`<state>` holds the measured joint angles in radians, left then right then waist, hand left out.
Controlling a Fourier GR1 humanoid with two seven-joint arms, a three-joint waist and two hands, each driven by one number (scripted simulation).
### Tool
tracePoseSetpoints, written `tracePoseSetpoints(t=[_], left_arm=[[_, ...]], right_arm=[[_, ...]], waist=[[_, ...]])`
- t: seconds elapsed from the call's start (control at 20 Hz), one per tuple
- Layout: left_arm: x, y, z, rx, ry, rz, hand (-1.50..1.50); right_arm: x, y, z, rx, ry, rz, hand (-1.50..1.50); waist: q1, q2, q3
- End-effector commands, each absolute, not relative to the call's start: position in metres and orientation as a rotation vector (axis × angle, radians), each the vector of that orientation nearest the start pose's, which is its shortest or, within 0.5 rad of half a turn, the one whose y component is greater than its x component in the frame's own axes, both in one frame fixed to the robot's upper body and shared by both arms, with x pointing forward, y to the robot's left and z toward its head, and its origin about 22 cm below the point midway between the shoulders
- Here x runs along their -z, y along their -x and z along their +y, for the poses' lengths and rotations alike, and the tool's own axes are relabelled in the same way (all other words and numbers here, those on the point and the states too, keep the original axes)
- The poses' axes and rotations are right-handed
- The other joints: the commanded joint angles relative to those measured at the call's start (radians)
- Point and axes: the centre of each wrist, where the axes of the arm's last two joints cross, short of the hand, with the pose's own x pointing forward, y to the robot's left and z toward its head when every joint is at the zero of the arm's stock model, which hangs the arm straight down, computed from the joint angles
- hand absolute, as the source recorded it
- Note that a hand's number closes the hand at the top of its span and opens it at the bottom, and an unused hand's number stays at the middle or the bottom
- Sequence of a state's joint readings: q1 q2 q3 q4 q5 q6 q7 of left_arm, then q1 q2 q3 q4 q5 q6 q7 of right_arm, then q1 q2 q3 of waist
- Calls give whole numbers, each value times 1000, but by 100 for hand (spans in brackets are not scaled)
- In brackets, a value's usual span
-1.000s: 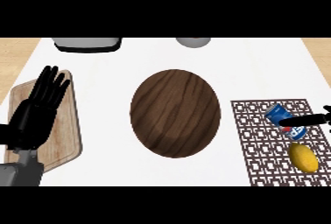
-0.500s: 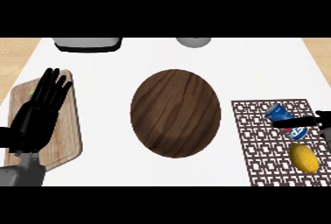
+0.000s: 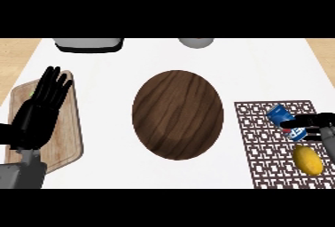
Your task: Pick the can from the placemat and place it in the bowl
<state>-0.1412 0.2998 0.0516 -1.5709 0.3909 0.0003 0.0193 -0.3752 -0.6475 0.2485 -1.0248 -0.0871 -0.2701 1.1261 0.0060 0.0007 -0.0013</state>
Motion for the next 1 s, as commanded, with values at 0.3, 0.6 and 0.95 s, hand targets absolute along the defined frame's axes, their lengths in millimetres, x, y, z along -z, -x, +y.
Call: tracePoseSetpoints(t=[0.3, 0.6, 0.95], left_arm=[[-53, -280, 292, -72, 61, -1697, 0], [-64, -281, 271, 21, 197, -1693, 0], [-61, -281, 283, -15, 135, -1676, 0]], right_arm=[[-19, -320, -370, -97, 725, -198, 150], [-50, -310, -128, -1115, 490, -947, 150], [-54, -210, -4, -1645, 445, -1300, 150]], waist=[[-7, 0, 1], [191, -9, -6], [48, -13, -1]])
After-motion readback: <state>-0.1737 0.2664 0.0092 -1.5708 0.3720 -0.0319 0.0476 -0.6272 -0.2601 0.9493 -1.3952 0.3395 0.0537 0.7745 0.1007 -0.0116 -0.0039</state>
